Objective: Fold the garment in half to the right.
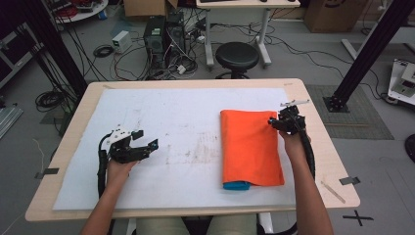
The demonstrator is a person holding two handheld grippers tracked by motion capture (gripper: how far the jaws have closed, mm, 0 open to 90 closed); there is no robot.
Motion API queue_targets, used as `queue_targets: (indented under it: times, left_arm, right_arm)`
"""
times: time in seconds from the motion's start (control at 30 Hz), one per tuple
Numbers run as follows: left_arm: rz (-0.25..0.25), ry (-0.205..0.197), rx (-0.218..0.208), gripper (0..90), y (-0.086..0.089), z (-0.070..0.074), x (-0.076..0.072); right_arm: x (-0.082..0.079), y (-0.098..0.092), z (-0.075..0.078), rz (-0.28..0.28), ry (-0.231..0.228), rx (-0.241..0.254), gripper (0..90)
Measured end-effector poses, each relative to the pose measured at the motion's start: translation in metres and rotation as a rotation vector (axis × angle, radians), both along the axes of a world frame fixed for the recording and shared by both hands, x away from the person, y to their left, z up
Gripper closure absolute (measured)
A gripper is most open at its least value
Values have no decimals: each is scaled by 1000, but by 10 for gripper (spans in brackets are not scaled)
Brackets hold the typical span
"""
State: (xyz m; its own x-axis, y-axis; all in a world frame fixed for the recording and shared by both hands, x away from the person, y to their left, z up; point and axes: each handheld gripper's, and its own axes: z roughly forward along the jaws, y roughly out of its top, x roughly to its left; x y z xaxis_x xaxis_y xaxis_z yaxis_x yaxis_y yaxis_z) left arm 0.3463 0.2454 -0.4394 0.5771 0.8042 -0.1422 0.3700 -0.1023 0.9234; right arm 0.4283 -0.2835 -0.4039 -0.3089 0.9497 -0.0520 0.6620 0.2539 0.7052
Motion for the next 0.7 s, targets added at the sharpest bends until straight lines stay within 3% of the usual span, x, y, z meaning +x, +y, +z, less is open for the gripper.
queue_targets:
  times: [0.3,0.47,0.57,0.7]
  left_arm:
    - [-6,-16,-24,231,3,0,2]
    - [-5,-18,-25,231,7,-1,3]
    - [-3,-20,-13,231,10,-1,3]
    - [10,-21,-17,231,14,0,3]
  right_arm:
    - [-48,0,-7,51,-17,66,533]
    - [-79,4,-12,86,-29,64,522]
    - [-90,10,-16,112,-15,45,570]
    - [-93,17,-22,140,22,-6,728]
